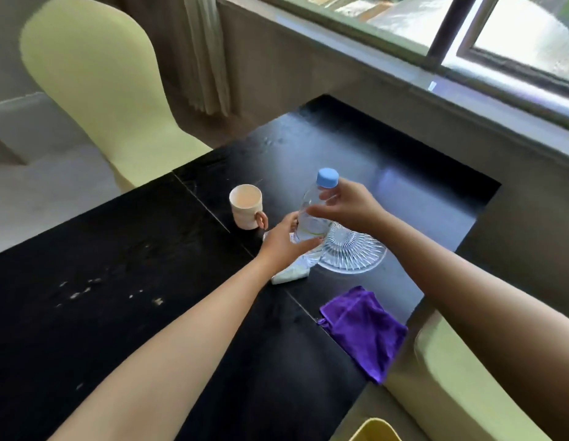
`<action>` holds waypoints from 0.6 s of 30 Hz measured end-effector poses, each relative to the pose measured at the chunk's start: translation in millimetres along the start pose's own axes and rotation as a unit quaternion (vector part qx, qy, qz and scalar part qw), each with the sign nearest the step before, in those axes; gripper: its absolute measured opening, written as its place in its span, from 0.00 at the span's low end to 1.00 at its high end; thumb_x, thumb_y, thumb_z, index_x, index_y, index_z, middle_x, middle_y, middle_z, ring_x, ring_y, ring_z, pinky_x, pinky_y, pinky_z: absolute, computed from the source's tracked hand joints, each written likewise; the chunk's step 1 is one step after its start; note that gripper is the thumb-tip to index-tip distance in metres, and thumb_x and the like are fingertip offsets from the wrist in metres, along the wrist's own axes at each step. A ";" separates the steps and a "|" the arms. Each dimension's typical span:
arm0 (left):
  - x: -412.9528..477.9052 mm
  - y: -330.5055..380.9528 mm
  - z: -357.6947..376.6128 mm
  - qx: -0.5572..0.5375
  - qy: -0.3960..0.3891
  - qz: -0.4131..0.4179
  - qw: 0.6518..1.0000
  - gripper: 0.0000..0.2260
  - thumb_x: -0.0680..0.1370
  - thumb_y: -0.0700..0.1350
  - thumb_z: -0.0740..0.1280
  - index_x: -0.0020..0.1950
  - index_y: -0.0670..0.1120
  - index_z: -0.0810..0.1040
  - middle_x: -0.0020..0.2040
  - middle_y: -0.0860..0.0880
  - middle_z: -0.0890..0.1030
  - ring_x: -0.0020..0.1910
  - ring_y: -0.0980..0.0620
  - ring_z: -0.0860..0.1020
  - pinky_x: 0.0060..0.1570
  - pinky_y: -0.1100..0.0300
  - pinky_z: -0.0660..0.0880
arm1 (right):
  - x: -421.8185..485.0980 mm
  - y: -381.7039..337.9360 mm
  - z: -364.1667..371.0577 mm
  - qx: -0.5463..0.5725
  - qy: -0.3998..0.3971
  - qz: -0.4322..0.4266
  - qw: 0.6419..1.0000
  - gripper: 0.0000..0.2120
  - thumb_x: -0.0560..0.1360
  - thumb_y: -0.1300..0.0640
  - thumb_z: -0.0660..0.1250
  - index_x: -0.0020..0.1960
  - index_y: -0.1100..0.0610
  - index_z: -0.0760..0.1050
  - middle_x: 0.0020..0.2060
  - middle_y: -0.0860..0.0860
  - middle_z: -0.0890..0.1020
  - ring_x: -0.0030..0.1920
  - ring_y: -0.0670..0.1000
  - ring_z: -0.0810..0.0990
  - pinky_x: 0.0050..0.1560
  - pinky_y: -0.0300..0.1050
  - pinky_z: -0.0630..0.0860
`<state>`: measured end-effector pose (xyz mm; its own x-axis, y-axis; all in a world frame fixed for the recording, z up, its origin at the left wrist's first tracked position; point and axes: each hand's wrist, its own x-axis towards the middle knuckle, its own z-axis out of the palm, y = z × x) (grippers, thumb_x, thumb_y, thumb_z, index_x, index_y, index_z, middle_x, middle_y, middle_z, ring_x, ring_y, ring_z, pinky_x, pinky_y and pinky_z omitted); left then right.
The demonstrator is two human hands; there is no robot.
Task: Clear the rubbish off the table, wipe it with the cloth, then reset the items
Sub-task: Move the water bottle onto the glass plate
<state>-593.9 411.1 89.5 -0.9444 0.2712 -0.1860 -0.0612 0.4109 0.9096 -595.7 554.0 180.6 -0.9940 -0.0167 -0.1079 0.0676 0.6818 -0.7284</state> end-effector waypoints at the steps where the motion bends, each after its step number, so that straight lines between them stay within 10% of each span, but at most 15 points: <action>1: 11.6 -6.3 7.2 0.036 -0.013 -0.002 0.999 0.29 0.72 0.50 0.72 0.70 0.50 0.66 0.65 0.49 0.75 0.64 0.52 0.73 0.60 0.61 0.69 | 5.8 11.0 -3.6 0.001 0.011 0.014 1.000 0.19 0.68 0.54 0.74 0.56 0.57 0.76 0.46 0.51 0.78 0.45 0.49 0.76 0.51 0.43 0.74; 9: 61.5 -88.6 47.8 0.432 -0.150 -0.052 0.888 0.32 0.78 0.59 0.56 0.77 0.52 0.45 0.79 0.49 0.43 0.77 0.46 0.39 0.74 0.43 0.46 | 41.2 91.3 -3.5 0.012 0.102 0.092 0.990 0.19 0.67 0.54 0.74 0.55 0.60 0.75 0.49 0.54 0.81 0.51 0.54 0.78 0.54 0.47 0.73; 18: 63.4 -117.5 60.5 0.449 -0.147 -0.062 0.879 0.30 0.79 0.58 0.53 0.77 0.53 0.43 0.78 0.50 0.38 0.77 0.47 0.37 0.74 0.45 0.39 | 68.8 141.5 12.7 -0.025 0.159 0.096 0.982 0.21 0.68 0.52 0.73 0.57 0.60 0.74 0.55 0.56 0.80 0.58 0.57 0.75 0.58 0.49 0.70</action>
<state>-627.0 432.7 -51.6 -0.8157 0.3353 -0.4715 0.2468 0.9387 0.2406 -653.4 640.0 61.5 -0.9405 0.3393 -0.0171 0.2597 0.6858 -0.6799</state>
